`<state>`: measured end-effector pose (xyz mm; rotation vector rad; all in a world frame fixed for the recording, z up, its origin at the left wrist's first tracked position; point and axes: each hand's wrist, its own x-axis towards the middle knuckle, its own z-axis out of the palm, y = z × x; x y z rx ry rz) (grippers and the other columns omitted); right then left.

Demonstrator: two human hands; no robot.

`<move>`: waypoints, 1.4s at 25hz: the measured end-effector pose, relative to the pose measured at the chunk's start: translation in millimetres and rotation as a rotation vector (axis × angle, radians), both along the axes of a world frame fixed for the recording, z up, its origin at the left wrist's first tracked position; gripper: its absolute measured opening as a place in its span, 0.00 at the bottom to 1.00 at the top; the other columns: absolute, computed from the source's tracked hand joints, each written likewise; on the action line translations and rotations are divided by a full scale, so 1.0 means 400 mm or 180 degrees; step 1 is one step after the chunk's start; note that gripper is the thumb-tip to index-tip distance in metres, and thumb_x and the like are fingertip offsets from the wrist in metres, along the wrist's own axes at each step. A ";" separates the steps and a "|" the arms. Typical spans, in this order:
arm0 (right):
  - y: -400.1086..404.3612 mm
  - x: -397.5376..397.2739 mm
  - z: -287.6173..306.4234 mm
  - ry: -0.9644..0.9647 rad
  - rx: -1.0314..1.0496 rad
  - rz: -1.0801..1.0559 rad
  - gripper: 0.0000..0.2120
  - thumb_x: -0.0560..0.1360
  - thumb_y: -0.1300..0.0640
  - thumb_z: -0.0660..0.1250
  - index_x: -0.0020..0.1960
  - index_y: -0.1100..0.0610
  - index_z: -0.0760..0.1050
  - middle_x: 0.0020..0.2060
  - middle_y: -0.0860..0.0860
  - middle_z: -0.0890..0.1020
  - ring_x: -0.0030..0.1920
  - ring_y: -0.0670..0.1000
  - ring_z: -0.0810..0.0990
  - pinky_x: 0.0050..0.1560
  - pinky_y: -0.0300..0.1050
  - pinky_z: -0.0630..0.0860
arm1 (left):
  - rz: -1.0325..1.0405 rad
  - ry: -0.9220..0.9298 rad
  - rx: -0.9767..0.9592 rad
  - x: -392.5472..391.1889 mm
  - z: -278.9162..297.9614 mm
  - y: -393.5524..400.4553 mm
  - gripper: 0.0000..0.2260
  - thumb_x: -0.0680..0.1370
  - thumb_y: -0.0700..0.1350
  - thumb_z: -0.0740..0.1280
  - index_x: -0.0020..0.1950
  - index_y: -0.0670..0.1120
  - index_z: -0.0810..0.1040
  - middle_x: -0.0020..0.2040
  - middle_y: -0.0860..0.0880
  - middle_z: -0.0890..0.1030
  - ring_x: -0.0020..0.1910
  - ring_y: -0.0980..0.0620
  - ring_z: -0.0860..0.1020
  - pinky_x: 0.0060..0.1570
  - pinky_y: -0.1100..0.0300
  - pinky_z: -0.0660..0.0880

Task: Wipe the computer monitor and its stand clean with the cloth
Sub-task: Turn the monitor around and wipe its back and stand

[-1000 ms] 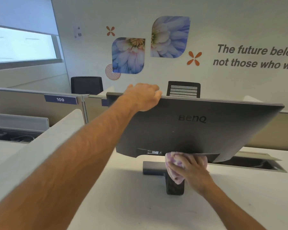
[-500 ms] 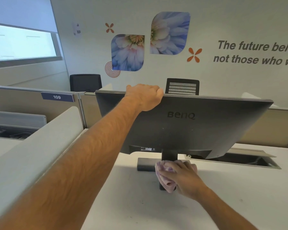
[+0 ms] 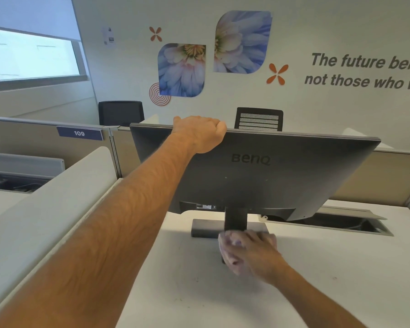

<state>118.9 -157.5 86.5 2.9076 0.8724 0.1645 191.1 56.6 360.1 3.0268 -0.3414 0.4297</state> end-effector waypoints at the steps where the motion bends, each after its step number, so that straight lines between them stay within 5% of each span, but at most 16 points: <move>1: -0.003 0.019 0.007 -0.0209 0.0170 -0.0165 0.37 0.74 0.54 0.74 0.75 0.38 0.57 0.71 0.50 0.66 0.68 0.59 0.71 0.64 0.61 0.71 | 0.0016 0.0004 0.0001 0.000 0.001 0.000 0.15 0.83 0.52 0.45 0.53 0.51 0.70 0.64 0.43 0.78 0.50 0.46 0.69 0.67 0.36 0.63; 3: -0.005 0.028 0.002 -0.0365 0.0250 -0.0398 0.41 0.68 0.58 0.78 0.74 0.39 0.61 0.69 0.50 0.67 0.65 0.60 0.74 0.59 0.62 0.76 | 0.0045 0.0007 0.0010 0.000 0.002 0.000 0.18 0.83 0.53 0.45 0.58 0.50 0.73 0.64 0.44 0.77 0.50 0.46 0.69 0.66 0.37 0.63; 7: -0.011 -0.027 -0.085 0.0247 -0.0314 0.0140 0.25 0.80 0.51 0.67 0.71 0.37 0.61 0.73 0.48 0.66 0.71 0.59 0.66 0.69 0.62 0.64 | 0.0059 -0.0010 0.0068 0.000 0.001 -0.003 0.14 0.83 0.53 0.45 0.53 0.52 0.69 0.62 0.44 0.78 0.50 0.46 0.70 0.65 0.38 0.64; 9: -0.009 -0.037 -0.096 0.0486 -0.0051 0.0015 0.19 0.82 0.45 0.63 0.70 0.35 0.62 0.70 0.46 0.69 0.70 0.57 0.68 0.68 0.59 0.64 | 0.0076 -0.0008 0.0072 0.000 0.001 -0.004 0.14 0.83 0.53 0.45 0.53 0.52 0.69 0.61 0.44 0.78 0.49 0.45 0.70 0.65 0.38 0.64; 13: -0.012 -0.010 -0.061 -0.0065 0.0267 -0.0407 0.42 0.63 0.49 0.83 0.70 0.38 0.67 0.65 0.47 0.74 0.60 0.57 0.79 0.54 0.58 0.79 | 0.0086 -0.0025 0.0069 -0.001 0.001 -0.007 0.14 0.83 0.53 0.45 0.52 0.52 0.68 0.57 0.44 0.77 0.49 0.45 0.71 0.65 0.38 0.65; 16: -0.006 -0.027 -0.095 0.0408 -0.0262 -0.0086 0.28 0.77 0.51 0.71 0.70 0.36 0.62 0.72 0.47 0.67 0.69 0.59 0.69 0.67 0.63 0.68 | 0.0095 -0.0022 0.0048 -0.003 0.000 -0.005 0.13 0.83 0.53 0.45 0.51 0.51 0.67 0.51 0.47 0.73 0.48 0.45 0.71 0.65 0.38 0.65; 18: -0.010 -0.039 -0.108 0.0858 0.0046 -0.0245 0.21 0.80 0.46 0.64 0.71 0.33 0.62 0.72 0.41 0.67 0.72 0.54 0.64 0.69 0.62 0.61 | 0.0092 -0.0030 0.0070 -0.005 -0.002 -0.005 0.13 0.83 0.53 0.45 0.51 0.51 0.67 0.50 0.47 0.72 0.48 0.45 0.71 0.64 0.38 0.66; 21: -0.022 -0.031 -0.094 0.0793 0.1136 -0.0610 0.29 0.79 0.47 0.63 0.75 0.29 0.57 0.74 0.38 0.63 0.74 0.50 0.60 0.71 0.61 0.61 | 0.0104 -0.0017 0.0084 -0.001 -0.003 -0.007 0.14 0.83 0.53 0.45 0.51 0.51 0.69 0.55 0.45 0.77 0.48 0.45 0.71 0.64 0.38 0.65; 24: -0.040 -0.031 -0.111 0.0427 0.0610 -0.0331 0.35 0.78 0.51 0.68 0.73 0.28 0.52 0.75 0.41 0.62 0.72 0.54 0.65 0.69 0.56 0.66 | 0.0165 -0.0021 0.0089 0.002 -0.003 -0.005 0.16 0.82 0.53 0.45 0.54 0.52 0.71 0.60 0.43 0.78 0.49 0.44 0.71 0.63 0.39 0.65; 27: -0.057 -0.052 -0.132 0.0526 -0.0044 0.0047 0.19 0.79 0.47 0.65 0.66 0.33 0.63 0.71 0.38 0.67 0.70 0.53 0.67 0.67 0.55 0.62 | 0.0137 -0.0027 0.0105 0.003 -0.004 -0.004 0.13 0.82 0.54 0.45 0.51 0.53 0.67 0.60 0.43 0.78 0.49 0.44 0.71 0.63 0.38 0.66; 29: -0.090 -0.046 -0.126 0.0597 0.0605 -0.0070 0.16 0.79 0.46 0.60 0.64 0.33 0.71 0.69 0.35 0.70 0.69 0.47 0.68 0.67 0.49 0.65 | 0.0134 -0.0019 0.0093 0.006 -0.005 -0.004 0.13 0.82 0.54 0.45 0.51 0.53 0.68 0.59 0.43 0.78 0.48 0.44 0.71 0.63 0.38 0.66; 31: -0.120 -0.020 -0.120 0.0616 0.2105 -0.0468 0.19 0.78 0.52 0.63 0.67 0.37 0.75 0.67 0.38 0.74 0.68 0.44 0.71 0.68 0.42 0.69 | 0.0137 -0.0027 0.0080 0.010 -0.007 -0.003 0.14 0.81 0.55 0.45 0.52 0.53 0.69 0.59 0.43 0.79 0.48 0.44 0.72 0.63 0.38 0.66; 33: -0.118 0.018 -0.101 0.0730 0.3746 -0.1215 0.15 0.77 0.51 0.71 0.63 0.48 0.77 0.59 0.46 0.79 0.64 0.50 0.77 0.61 0.34 0.73 | 0.0133 -0.0040 0.0083 0.014 -0.009 -0.003 0.14 0.82 0.55 0.45 0.51 0.53 0.67 0.58 0.43 0.79 0.48 0.44 0.72 0.63 0.38 0.67; 35: -0.077 0.063 -0.058 0.1035 0.4565 -0.1932 0.13 0.77 0.44 0.70 0.55 0.52 0.77 0.49 0.51 0.82 0.55 0.57 0.82 0.52 0.39 0.78 | 0.0114 -0.0042 0.0071 0.015 -0.008 -0.004 0.14 0.82 0.55 0.45 0.51 0.52 0.67 0.58 0.44 0.79 0.49 0.44 0.73 0.63 0.38 0.67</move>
